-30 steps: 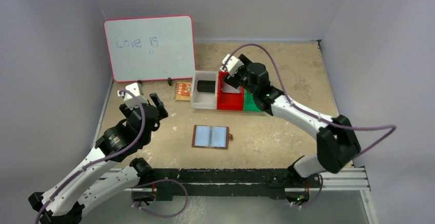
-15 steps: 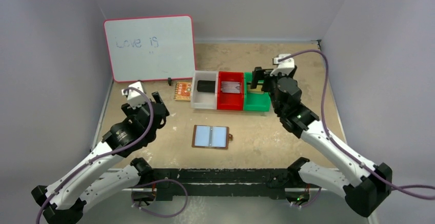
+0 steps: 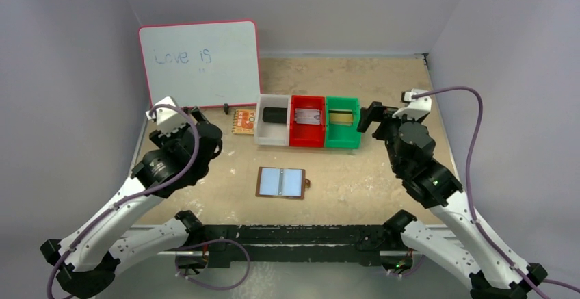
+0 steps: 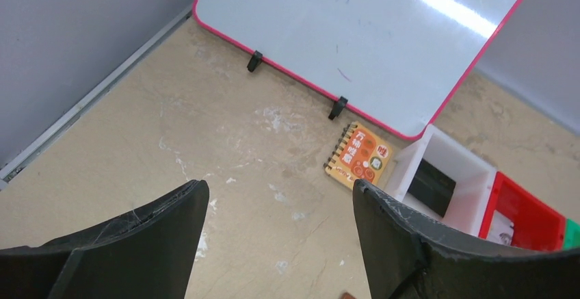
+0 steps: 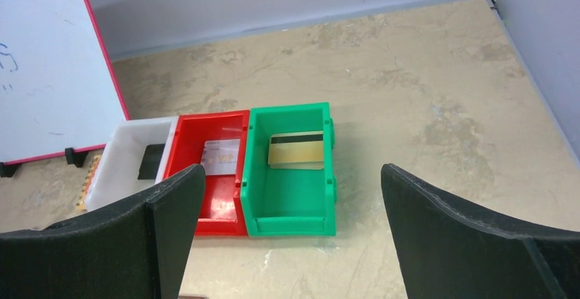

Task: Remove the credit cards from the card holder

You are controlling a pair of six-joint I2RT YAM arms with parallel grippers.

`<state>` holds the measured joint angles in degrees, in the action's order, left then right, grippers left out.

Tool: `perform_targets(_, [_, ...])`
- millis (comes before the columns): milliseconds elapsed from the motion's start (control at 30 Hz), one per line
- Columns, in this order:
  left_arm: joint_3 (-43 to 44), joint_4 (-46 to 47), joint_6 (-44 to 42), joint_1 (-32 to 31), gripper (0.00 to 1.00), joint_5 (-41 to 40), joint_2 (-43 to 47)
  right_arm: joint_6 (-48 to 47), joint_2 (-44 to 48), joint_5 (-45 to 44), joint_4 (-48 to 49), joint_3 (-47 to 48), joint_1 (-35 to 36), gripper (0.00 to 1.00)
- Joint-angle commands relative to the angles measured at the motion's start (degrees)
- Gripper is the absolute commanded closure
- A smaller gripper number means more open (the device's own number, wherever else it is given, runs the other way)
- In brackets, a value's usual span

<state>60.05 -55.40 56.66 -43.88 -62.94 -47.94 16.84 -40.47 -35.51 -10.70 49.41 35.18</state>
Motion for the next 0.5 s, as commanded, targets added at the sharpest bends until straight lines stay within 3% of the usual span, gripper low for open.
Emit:
perform_targets(0, [5.01, -2.67, 1.66, 0.18, 0.22, -4.88, 0.46, 0.5, 1.95, -2.9, -4.98, 5.48, -0.26, 0.0])
perform_targets(467, [9.5, -6.9, 2.22, 0.13, 0.19, -8.07, 0.91, 1.76, 3.14, -2.11, -11.83, 9.13, -0.28, 0.0])
